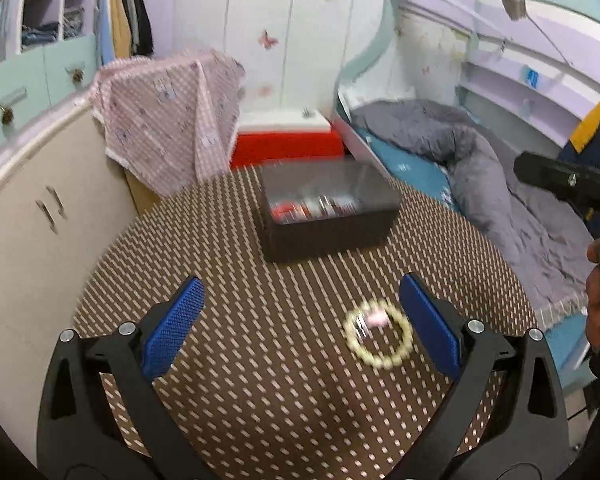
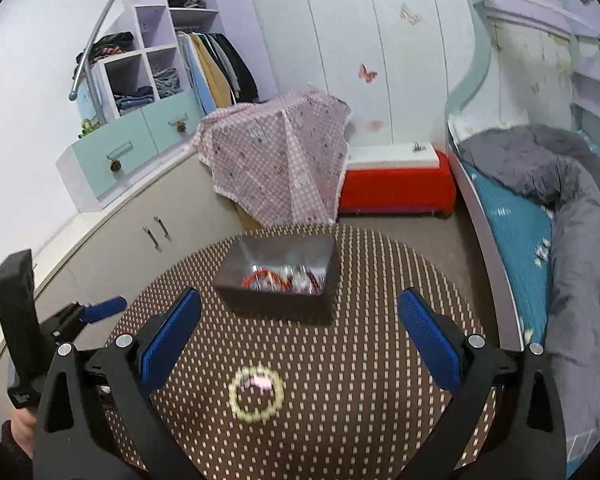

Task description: Organize jewelry

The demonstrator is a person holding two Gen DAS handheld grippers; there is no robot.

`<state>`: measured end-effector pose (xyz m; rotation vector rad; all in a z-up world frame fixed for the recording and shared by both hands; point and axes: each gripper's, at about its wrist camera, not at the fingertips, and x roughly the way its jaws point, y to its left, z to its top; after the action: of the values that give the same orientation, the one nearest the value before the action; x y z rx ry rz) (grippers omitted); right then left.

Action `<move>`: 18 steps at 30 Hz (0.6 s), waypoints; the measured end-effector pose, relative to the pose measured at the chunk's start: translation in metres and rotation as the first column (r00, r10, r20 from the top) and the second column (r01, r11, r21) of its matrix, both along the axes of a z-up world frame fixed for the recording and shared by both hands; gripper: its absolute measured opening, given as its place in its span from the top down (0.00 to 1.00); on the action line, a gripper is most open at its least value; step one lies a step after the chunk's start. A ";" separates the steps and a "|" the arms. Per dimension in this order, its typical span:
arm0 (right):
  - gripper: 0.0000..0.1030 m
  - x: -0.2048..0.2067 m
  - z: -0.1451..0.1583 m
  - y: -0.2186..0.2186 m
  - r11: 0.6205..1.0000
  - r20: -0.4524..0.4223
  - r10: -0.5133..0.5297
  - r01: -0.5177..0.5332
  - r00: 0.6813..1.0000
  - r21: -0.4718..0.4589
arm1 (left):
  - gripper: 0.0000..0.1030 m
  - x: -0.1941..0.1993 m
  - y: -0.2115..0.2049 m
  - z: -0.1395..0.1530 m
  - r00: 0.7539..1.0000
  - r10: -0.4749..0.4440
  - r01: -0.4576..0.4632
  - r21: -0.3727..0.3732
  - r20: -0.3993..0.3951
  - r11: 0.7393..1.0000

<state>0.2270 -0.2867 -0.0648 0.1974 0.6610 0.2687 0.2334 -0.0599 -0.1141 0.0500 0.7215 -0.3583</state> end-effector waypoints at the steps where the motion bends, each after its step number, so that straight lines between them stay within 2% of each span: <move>1: 0.07 -0.001 -0.004 -0.001 1.000 -0.011 -0.003 0.003 1.000 0.005 | 0.07 -0.001 -0.005 -0.008 1.000 -0.006 0.006 0.010 -0.021 1.000; 6: 0.07 -0.010 -0.032 -0.005 1.000 -0.074 -0.016 0.018 0.997 0.021 | 0.07 0.001 -0.024 -0.038 0.996 -0.013 0.018 0.063 -0.088 0.998; 13: 0.07 -0.013 -0.052 -0.006 0.999 -0.122 -0.011 0.016 0.992 0.041 | 0.07 0.010 -0.039 -0.070 0.988 0.014 0.005 0.120 -0.155 0.993; 14: 0.07 -0.013 -0.055 -0.006 0.999 -0.128 -0.010 0.016 0.992 0.043 | 0.13 0.011 -0.041 -0.074 0.985 0.006 0.015 0.119 -0.170 0.993; 15: 0.07 -0.012 -0.057 -0.007 0.999 -0.132 -0.009 0.015 0.991 0.045 | 0.26 0.012 -0.043 -0.079 0.983 -0.007 0.029 0.116 -0.185 0.993; 16: 0.07 -0.012 -0.059 -0.007 0.999 -0.138 -0.008 0.015 0.990 0.047 | 0.31 0.012 -0.045 -0.082 0.981 -0.019 0.041 0.112 -0.192 0.993; 17: 0.07 -0.011 -0.061 -0.008 0.999 -0.144 -0.008 0.015 0.990 0.050 | 0.38 0.010 -0.047 -0.082 0.985 -0.029 0.050 0.119 -0.171 0.992; 18: 0.07 -0.010 -0.063 -0.009 0.999 -0.147 -0.006 0.014 0.989 0.052 | 0.49 0.009 -0.049 -0.081 0.986 -0.045 0.066 0.126 -0.161 0.990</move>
<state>0.2171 -0.2953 -0.1278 0.2736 0.7988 0.2637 0.2423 -0.1088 -0.1956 0.1680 0.9013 -0.3710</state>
